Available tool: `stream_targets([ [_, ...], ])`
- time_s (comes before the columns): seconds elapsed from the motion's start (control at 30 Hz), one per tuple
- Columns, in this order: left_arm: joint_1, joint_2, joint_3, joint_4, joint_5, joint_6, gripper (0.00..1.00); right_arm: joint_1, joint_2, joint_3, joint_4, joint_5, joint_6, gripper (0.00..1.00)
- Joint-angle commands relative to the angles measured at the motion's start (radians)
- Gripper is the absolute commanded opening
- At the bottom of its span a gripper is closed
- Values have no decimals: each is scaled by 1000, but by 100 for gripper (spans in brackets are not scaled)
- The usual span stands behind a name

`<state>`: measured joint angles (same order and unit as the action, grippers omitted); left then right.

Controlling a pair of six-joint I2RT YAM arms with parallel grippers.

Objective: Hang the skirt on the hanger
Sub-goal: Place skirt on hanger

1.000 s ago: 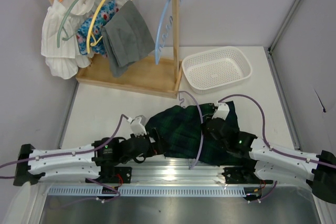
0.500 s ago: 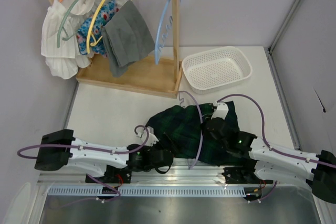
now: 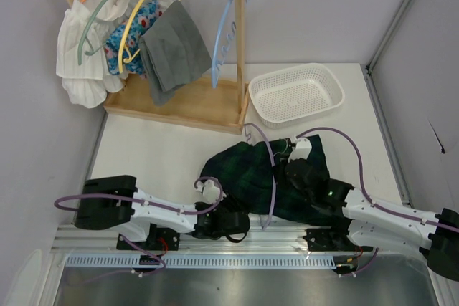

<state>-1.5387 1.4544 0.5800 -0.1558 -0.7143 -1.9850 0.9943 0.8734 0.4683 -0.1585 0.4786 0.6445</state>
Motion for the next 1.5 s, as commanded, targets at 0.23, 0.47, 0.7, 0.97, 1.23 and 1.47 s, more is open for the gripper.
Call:
stream_targets([
  [0.23, 15, -61, -22, -367, -229, -488, 0, 0, -40, 85, -10, -5, -48, 0],
  [0.47, -26, -137, -23, -721, -246, -669, 0, -25, -77, 125, -125, 49, -62, 0],
  [0.7, -49, -200, -34, -789, -267, -670, 0, -79, -93, 136, -144, 22, -72, 0],
  [0.97, -41, -319, -84, -861, -281, -673, 0, -95, -39, 184, -165, 32, -150, 0],
  [1.23, -32, -327, -59, -932, -309, -669, 0, -125, -36, 190, -147, -142, -125, 0],
  [1.47, -32, -284, -60, -857, -300, -641, 0, -13, 53, 93, 68, -328, 49, 10],
])
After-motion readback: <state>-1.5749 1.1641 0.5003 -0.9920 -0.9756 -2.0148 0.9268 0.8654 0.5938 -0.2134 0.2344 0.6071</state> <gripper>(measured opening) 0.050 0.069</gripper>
